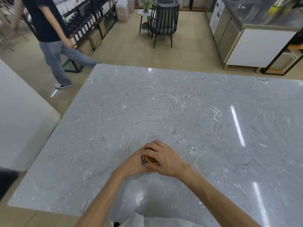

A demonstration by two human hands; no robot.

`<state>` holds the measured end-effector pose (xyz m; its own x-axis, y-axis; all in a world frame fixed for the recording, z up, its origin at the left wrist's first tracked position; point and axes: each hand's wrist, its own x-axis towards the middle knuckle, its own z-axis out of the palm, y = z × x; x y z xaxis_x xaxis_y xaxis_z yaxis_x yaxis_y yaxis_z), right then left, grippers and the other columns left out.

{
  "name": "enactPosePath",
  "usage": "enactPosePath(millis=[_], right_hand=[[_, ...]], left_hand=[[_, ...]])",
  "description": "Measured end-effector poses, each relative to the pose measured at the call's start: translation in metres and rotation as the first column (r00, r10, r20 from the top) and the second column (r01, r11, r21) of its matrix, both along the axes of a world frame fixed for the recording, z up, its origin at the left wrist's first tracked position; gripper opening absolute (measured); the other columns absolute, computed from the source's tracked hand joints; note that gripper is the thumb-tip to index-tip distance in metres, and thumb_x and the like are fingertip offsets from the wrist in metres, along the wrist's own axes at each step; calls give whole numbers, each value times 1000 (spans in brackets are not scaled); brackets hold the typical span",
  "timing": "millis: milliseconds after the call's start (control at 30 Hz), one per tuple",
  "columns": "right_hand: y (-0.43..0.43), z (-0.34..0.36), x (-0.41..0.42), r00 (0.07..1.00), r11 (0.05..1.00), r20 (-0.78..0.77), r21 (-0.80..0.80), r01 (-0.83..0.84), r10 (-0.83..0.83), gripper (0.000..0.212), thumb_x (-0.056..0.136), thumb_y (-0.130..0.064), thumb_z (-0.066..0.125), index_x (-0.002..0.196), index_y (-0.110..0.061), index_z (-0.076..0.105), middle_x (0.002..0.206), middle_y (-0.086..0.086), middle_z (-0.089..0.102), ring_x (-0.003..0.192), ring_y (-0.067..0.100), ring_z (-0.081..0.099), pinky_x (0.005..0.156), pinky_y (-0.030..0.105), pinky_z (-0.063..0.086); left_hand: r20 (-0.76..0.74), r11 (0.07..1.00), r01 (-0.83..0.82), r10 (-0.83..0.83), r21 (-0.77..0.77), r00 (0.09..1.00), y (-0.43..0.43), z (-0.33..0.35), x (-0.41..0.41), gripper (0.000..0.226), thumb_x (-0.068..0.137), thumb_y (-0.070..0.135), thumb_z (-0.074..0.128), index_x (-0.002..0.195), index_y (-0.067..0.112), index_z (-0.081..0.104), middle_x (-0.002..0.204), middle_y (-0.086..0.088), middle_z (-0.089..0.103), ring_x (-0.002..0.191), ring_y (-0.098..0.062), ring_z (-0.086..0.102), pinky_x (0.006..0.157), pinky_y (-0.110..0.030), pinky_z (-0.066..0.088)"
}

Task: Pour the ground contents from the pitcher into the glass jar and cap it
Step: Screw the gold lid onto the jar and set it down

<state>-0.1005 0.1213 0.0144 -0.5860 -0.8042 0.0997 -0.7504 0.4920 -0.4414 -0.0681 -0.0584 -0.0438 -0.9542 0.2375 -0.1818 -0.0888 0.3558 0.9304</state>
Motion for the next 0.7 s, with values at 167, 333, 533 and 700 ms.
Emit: enactPosePath(millis=[167, 333, 533, 700], right_hand=[[-19, -30, 8, 926, 909, -167, -311, 277, -340, 15, 82, -21, 73, 95, -15, 76, 105, 2, 71, 99, 25, 63, 87, 34, 53], [-38, -41, 30, 794, 777, -121, -336, 532, -596, 10, 82, -22, 71, 90, -18, 73, 101, -1, 70, 97, 23, 61, 85, 35, 52], [7, -33, 23, 979, 986, -199, -149, -73, 43, 22, 94, -35, 62, 103, -16, 69, 112, 3, 66, 102, 25, 59, 87, 36, 47], [8, -33, 16, 944, 974, -329, -223, -45, -31, 6, 83, -19, 69, 82, -14, 71, 96, 4, 72, 90, 26, 67, 78, 37, 52]], left_hand=[[-114, 997, -6, -2, -72, 993, 8, 1, -5, 57, 74, 30, 87, 119, 51, 58, 119, 20, 69, 110, -2, 69, 90, -24, 59], [-97, 989, -134, 140, 68, 985, 23, -9, 11, 44, 81, 25, 77, 110, 56, 63, 112, 23, 71, 103, -3, 71, 82, -17, 58], [-29, 979, 202, -203, -32, 979, -3, -9, 10, 65, 73, 21, 89, 126, 47, 60, 126, 20, 67, 117, -1, 66, 91, -17, 55], [-234, 983, 106, -140, -150, 962, 19, -19, 8, 56, 74, 15, 81, 103, 58, 60, 104, 29, 69, 98, 11, 67, 76, -9, 51]])
